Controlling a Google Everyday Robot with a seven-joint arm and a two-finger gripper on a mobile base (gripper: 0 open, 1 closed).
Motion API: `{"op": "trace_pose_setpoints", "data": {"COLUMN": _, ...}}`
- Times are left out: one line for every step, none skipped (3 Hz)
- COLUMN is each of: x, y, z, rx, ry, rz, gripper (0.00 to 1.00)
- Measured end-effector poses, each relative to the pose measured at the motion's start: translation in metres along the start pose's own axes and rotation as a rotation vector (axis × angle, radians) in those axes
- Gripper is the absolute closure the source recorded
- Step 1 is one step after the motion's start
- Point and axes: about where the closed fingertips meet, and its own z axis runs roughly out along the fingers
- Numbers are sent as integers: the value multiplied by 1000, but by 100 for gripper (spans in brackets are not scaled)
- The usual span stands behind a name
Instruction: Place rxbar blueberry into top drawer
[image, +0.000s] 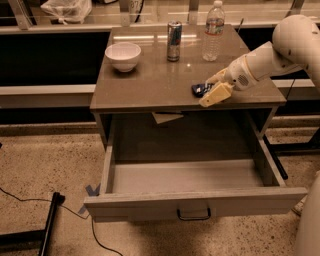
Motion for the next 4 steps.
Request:
{"op": "trace_pose_setpoints", "data": {"x": -1, "y": 0, "z": -1, "rx": 0, "ry": 0, "rz": 0, "gripper": 100}}
{"op": "trace_pose_setpoints", "data": {"x": -1, "y": 0, "z": -1, "rx": 0, "ry": 0, "rz": 0, "gripper": 100}}
{"op": "trace_pose_setpoints", "data": {"x": -2, "y": 0, "z": -2, "rx": 0, "ry": 0, "rz": 0, "gripper": 100}}
{"op": "trace_pose_setpoints", "data": {"x": -13, "y": 17, "z": -31, "rx": 25, "ry": -95, "rz": -75, "gripper": 100}}
